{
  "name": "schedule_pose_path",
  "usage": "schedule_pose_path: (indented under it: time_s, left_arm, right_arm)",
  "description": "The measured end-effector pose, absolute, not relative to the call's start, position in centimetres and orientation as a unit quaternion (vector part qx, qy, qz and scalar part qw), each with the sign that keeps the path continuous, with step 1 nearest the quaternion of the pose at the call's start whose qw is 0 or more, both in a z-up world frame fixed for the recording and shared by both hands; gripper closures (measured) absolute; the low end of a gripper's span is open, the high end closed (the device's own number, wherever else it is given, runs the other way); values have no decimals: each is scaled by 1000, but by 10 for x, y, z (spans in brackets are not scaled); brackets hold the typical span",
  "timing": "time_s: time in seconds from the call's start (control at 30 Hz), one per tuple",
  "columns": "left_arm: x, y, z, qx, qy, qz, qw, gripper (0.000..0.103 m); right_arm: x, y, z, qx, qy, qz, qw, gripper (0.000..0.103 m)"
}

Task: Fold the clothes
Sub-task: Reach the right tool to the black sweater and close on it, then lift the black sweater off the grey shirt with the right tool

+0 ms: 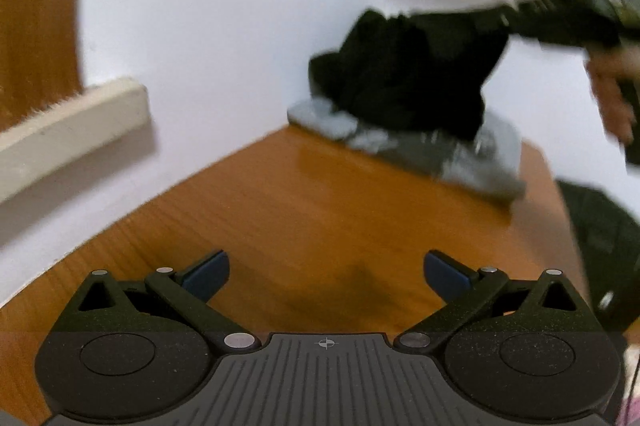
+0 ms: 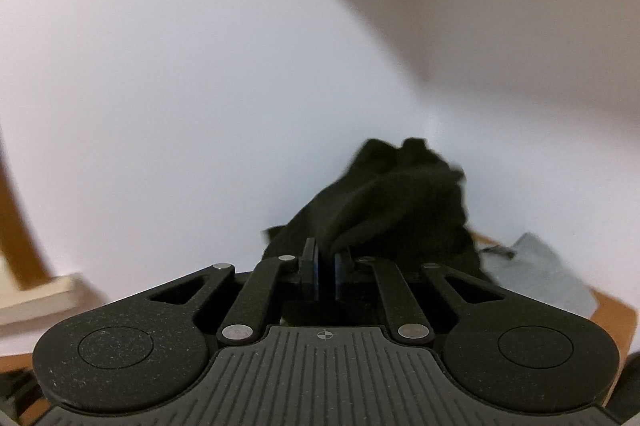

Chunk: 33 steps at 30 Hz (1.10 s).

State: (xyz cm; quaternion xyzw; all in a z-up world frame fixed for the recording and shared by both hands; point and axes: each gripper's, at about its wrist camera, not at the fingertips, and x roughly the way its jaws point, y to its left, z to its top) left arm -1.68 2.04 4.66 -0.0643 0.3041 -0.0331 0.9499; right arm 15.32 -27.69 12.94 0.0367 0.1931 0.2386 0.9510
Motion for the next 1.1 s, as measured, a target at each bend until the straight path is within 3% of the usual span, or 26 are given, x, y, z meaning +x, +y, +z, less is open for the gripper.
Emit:
schedule_pose_path:
  time_s: [0.3, 0.4, 0.47, 0.57, 0.77, 1.0, 1.1]
  left_arm:
    - [-47, 41, 79, -80, 268, -31, 960, 0]
    - [-52, 49, 67, -75, 277, -28, 958, 0]
    - [-53, 54, 59, -68, 285, -20, 956, 0]
    - [-52, 59, 52, -72, 292, -7, 954, 0]
    - [-50, 62, 44, -66, 302, -4, 951, 0]
    - [-53, 64, 42, -67, 306, -7, 950, 0]
    - [-54, 66, 41, -72, 309, -10, 948, 0]
  right_arm:
    - [74, -280, 106, 18, 271, 337, 902, 91]
    - [67, -298, 102, 31, 283, 323, 903, 82]
    - [46, -313, 117, 33, 259, 308, 915, 70]
    - [65, -320, 122, 31, 248, 282, 926, 59]
    - [97, -286, 122, 13, 269, 242, 932, 51]
    - [160, -271, 95, 62, 287, 132, 947, 45]
    - [181, -287, 86, 114, 286, 105, 945, 33]
